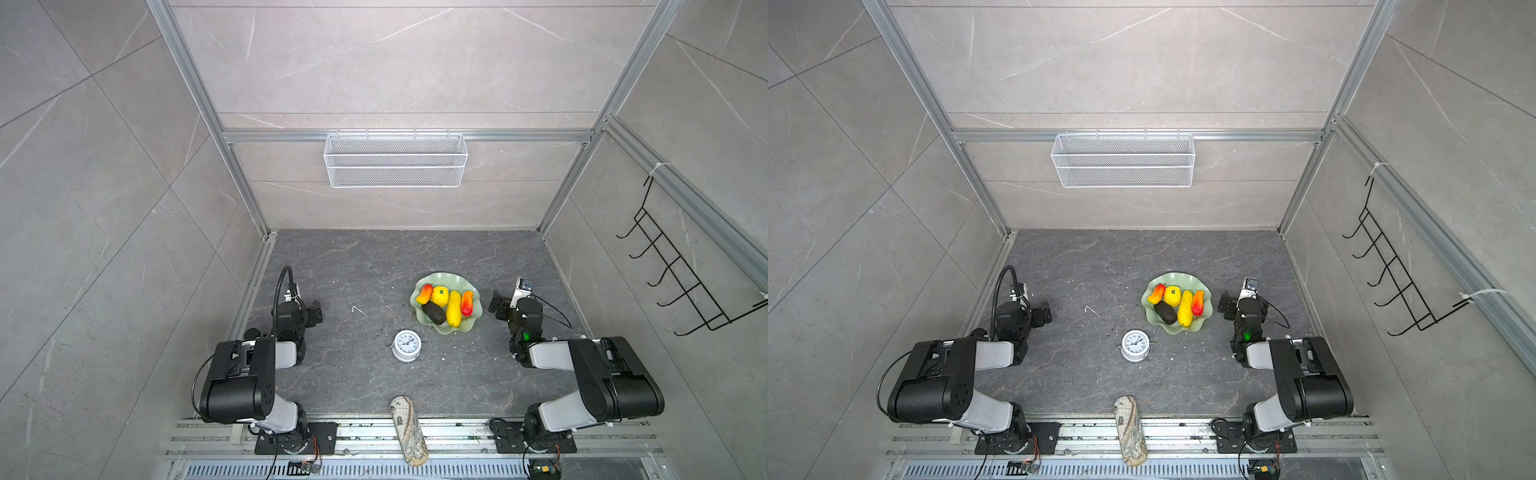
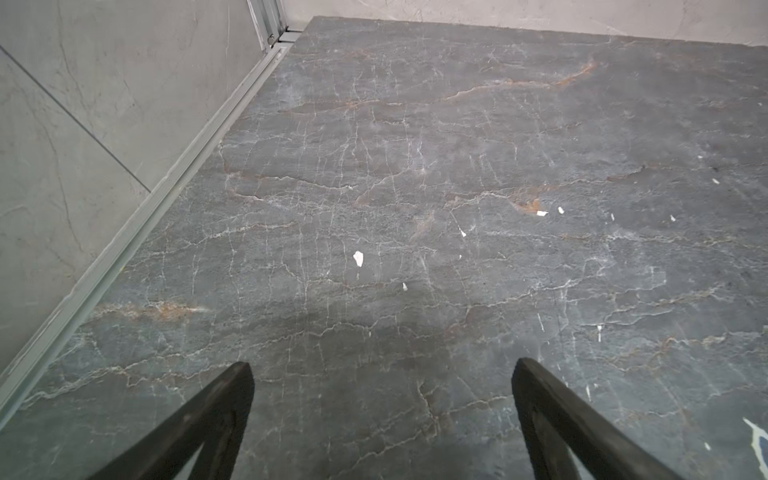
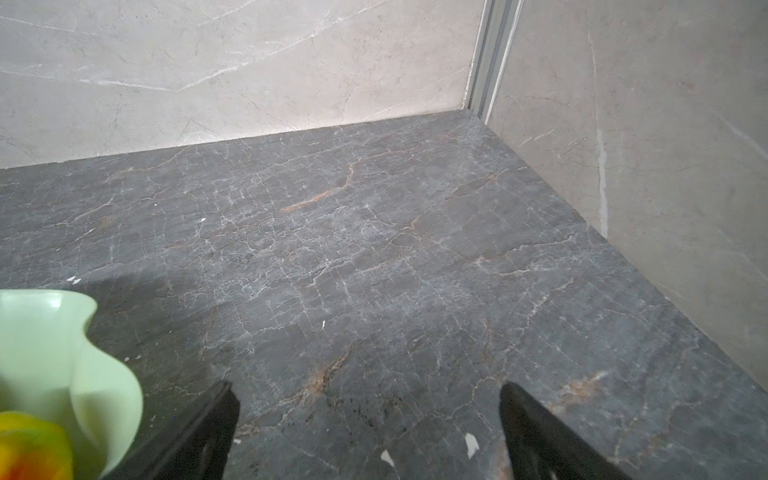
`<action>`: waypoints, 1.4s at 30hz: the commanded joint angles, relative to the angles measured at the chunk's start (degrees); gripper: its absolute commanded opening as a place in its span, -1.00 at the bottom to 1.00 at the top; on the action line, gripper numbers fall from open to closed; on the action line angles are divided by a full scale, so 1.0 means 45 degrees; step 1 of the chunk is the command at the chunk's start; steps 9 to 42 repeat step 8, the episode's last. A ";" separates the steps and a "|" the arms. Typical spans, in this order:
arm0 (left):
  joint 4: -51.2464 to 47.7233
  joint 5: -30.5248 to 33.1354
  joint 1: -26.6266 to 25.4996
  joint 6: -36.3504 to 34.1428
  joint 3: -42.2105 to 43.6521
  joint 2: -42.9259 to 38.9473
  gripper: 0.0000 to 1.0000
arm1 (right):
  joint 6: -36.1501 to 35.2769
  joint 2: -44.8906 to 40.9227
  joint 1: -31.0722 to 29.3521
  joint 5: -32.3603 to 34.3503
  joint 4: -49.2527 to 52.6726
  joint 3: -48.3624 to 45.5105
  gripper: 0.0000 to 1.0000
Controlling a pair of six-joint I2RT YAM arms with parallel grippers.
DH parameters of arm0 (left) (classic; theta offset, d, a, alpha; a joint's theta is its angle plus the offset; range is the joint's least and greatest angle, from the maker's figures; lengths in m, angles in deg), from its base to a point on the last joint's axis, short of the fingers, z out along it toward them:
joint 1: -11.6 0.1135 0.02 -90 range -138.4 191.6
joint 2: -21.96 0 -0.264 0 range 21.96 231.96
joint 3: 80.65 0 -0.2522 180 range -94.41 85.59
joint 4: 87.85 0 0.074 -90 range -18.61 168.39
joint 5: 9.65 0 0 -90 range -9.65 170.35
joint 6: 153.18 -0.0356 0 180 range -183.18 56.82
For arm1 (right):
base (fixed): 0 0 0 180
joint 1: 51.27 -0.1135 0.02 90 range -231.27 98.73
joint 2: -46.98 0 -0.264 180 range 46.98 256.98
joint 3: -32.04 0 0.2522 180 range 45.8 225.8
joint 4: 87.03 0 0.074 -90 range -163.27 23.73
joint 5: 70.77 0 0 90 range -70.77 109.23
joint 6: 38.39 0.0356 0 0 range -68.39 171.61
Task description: Place and organize the fake fruits in the fruit bowl
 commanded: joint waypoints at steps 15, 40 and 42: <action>0.0871 -0.0077 -0.0022 0.0108 -0.0158 -0.0102 1.00 | -0.0289 0.0050 -0.0071 -0.0005 -0.0428 -0.0063 0.99; 0.0871 -0.0077 -0.0022 0.0108 -0.0158 -0.0102 1.00 | -0.0289 0.0050 -0.0071 -0.0005 -0.0428 -0.0063 0.99; 0.0871 -0.0077 -0.0022 0.0108 -0.0158 -0.0102 1.00 | -0.0289 0.0050 -0.0071 -0.0005 -0.0428 -0.0063 0.99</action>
